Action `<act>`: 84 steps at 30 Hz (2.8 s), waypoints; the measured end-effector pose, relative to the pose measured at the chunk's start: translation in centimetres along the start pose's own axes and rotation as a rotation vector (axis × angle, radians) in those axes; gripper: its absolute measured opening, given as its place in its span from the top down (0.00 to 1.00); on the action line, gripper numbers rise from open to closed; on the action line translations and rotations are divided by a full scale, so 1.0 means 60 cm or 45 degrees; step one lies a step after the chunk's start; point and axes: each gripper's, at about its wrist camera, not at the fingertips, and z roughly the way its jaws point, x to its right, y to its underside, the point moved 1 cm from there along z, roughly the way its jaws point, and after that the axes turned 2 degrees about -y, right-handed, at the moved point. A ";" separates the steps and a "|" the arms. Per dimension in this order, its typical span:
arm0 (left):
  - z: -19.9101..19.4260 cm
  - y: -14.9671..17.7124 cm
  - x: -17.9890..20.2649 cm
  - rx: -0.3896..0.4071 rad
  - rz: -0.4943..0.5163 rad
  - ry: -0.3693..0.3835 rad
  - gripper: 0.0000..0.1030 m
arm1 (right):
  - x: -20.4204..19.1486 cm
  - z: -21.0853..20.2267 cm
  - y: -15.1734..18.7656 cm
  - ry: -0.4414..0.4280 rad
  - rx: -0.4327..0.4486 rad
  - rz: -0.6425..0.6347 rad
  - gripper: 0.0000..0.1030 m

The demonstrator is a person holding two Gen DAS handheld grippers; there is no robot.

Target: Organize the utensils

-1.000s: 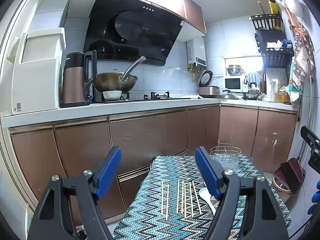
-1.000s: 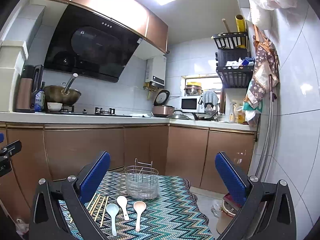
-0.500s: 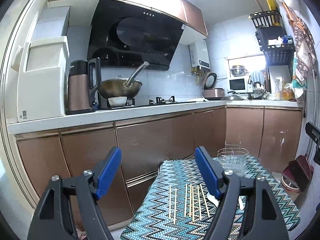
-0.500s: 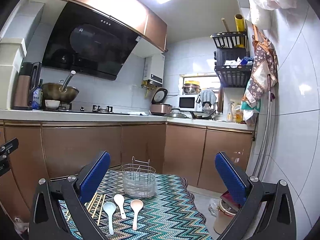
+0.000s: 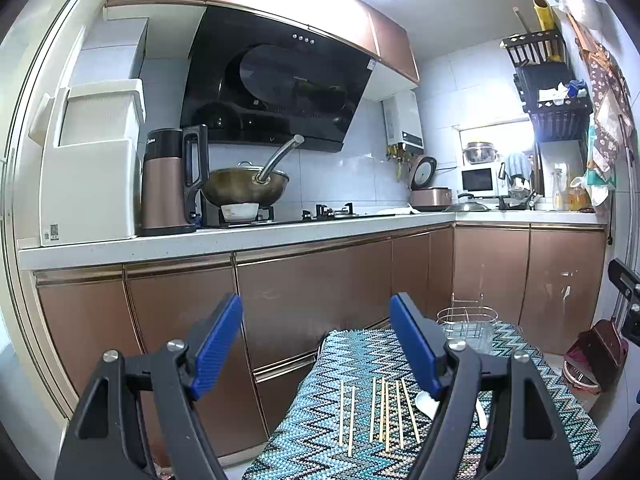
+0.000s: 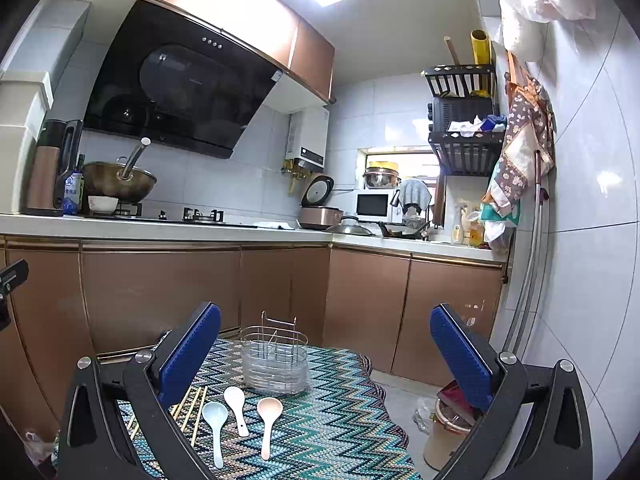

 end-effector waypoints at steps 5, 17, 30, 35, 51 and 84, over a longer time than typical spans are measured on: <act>-0.006 -0.004 -0.011 0.016 -0.041 -0.005 0.27 | 0.000 0.000 0.000 0.006 -0.001 -0.009 0.00; -0.027 -0.009 -0.037 0.104 -0.140 -0.003 0.27 | 0.001 -0.003 0.002 -0.001 0.002 -0.020 0.00; 0.041 0.008 -0.063 -0.022 -0.278 0.038 0.27 | 0.008 0.022 0.018 -0.059 -0.011 -0.003 0.00; 0.131 0.038 -0.073 -0.236 -0.274 0.055 0.27 | 0.022 0.085 0.051 -0.108 -0.160 0.038 0.00; 0.415 0.192 0.031 -0.955 -0.201 0.341 0.30 | 0.045 0.329 0.222 -0.456 -0.764 0.167 0.25; 0.732 0.385 0.184 -1.616 0.051 0.386 0.85 | -0.030 0.640 0.404 -1.003 -1.320 0.235 0.77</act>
